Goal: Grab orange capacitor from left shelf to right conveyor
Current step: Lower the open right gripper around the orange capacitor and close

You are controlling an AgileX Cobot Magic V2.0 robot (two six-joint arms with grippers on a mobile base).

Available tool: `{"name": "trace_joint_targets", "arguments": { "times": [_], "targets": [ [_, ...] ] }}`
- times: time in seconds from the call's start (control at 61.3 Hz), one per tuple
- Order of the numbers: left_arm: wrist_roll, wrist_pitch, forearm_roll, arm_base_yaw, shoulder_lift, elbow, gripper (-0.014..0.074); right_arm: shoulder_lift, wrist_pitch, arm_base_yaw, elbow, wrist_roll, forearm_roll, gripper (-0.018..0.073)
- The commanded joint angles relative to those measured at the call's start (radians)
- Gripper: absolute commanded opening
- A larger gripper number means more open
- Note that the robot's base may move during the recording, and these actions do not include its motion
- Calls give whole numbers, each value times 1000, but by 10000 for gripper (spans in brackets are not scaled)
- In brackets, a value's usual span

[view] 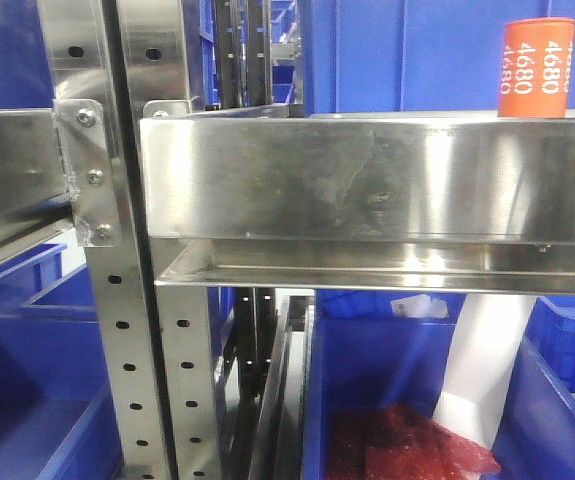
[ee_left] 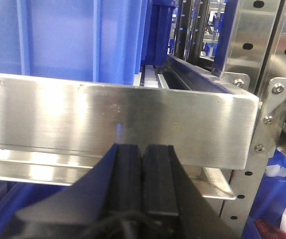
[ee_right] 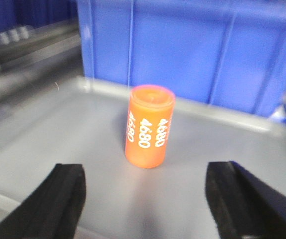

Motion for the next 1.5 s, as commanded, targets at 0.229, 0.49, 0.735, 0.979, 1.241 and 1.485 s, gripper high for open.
{"name": "trace_joint_targets", "arguments": {
  "times": [0.229, 0.49, 0.735, 0.979, 1.241, 1.485],
  "targets": [
    [-1, -89, 0, 2, -19, -7, -105, 220, -336, -1, -38, 72, -2, 610],
    [-1, -89, 0, 2, -19, -7, -105, 328, -444, -55, -38, 131, -2, 610],
    [-1, -89, 0, 2, -19, -7, -105, 399, -546, -51, -38, 268, -59, 610],
    [-1, -89, 0, 2, -19, -7, -105, 464, -560, -51, -78, 291, -98, 610],
    [-1, -89, 0, 2, -19, -7, -105, 556, -552, -53, -143, 291, -118, 605],
    [-1, -89, 0, 2, -19, -7, -105, 569, -542, -53, -143, 291, -126, 309]
  ]
}}
